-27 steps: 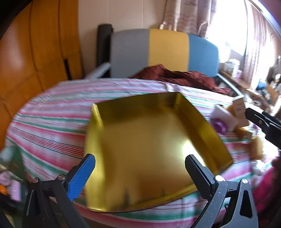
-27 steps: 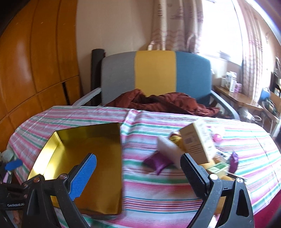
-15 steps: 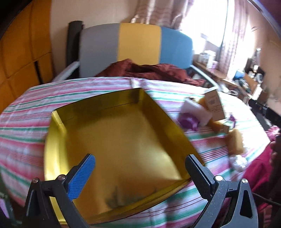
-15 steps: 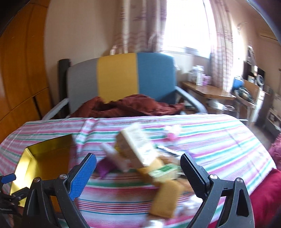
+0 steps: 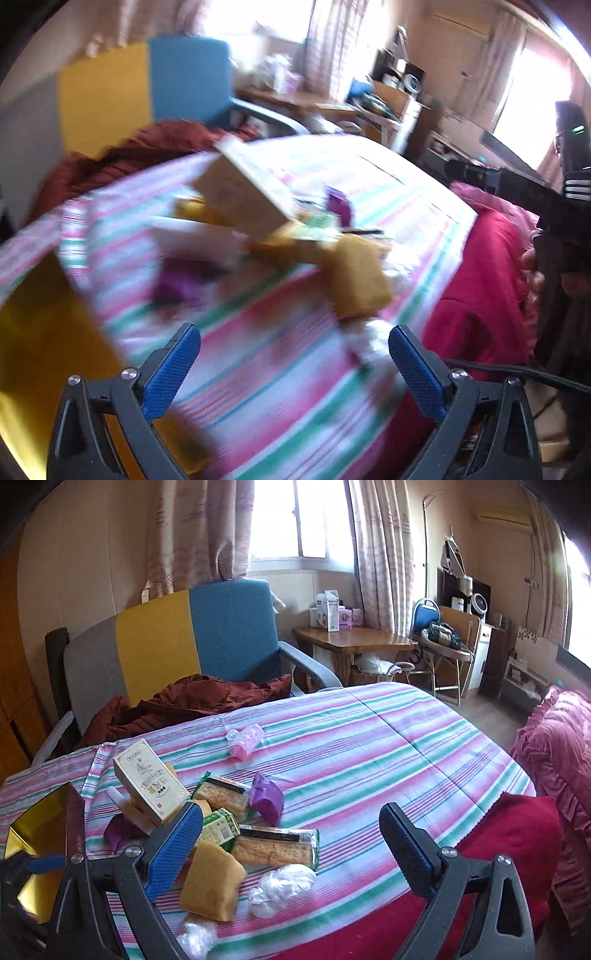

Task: Organize objects
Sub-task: 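Move both tools from the gold tray toward the pile of items, then grasp the clear plastic bag with the left tool while the right tool grasps the yellow sponge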

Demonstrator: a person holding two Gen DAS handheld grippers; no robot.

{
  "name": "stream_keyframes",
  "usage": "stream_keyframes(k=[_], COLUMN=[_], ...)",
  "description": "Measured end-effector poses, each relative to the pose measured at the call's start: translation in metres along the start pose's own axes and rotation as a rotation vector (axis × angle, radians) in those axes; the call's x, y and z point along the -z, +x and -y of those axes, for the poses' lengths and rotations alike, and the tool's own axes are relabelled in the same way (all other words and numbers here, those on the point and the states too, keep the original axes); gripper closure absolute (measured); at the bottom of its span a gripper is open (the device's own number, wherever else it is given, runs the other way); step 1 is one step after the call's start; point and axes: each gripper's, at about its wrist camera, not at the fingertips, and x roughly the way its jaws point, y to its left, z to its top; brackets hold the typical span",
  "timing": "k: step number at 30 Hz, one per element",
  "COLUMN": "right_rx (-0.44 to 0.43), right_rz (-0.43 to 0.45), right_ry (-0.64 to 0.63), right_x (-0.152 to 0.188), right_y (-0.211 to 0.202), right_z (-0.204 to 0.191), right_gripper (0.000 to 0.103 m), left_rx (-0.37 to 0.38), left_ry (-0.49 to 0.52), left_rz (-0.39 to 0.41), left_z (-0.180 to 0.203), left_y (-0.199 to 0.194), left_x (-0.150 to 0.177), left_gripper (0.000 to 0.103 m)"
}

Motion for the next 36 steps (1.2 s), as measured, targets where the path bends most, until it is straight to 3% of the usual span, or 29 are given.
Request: stream_keyframes(k=[4,6,8,10,13,19,21,29,31,33,36], right_rx=[0.002,-0.003,-0.016,-0.048,-0.090,-0.210,-0.203,-0.181,-0.189,-0.178,-0.147], right_rz=[-0.032,-0.045,-0.060,-0.089,-0.123,-0.272,-0.335,-0.517,-0.555,-0.583,-0.568], right_ry=[0.006,0.002,-0.003,-0.009,-0.033,-0.130,-0.183,-0.244,-0.239,-0.244,-0.252], right_x=[0.005,0.007,0.008,0.009,0.011,0.022,0.025,0.036,0.042,0.048,0.049], right_y=[0.006,0.008,0.011,0.015,0.023,0.050,0.061,0.104,0.114,0.122,0.120], right_z=[0.008,0.010,0.010,0.008,-0.001,-0.036,-0.050,-0.084,-0.089,-0.094,-0.095], right_gripper=[0.005,0.005,0.005,0.005,0.005,0.011,0.019,0.020,0.024,0.041,0.049], left_rx=[0.070,0.082,0.081,0.090,0.092,0.076,0.070,0.064,0.069,0.068,0.070], left_ry=[0.013,0.033,0.061,0.074,0.069,0.029,0.027,0.025,0.021,0.012,-0.006], left_rz=[-0.082,-0.110,-0.139,-0.167,-0.151,-0.098,-0.089,-0.065,-0.048,-0.030,0.001], left_z=[0.026,0.039,0.051,0.057,0.053,0.032,0.028,0.024,0.023,0.021,0.015], left_y=[0.035,0.049,0.063,0.073,0.074,0.051,0.041,0.017,0.008,-0.001,-0.020], left_x=[0.000,0.003,0.007,0.012,0.020,0.037,0.045,0.060,0.060,0.059,0.057], left_gripper=[0.016,0.017,0.025,0.042,0.060,0.062,0.062,0.062,0.062,0.062,0.062])
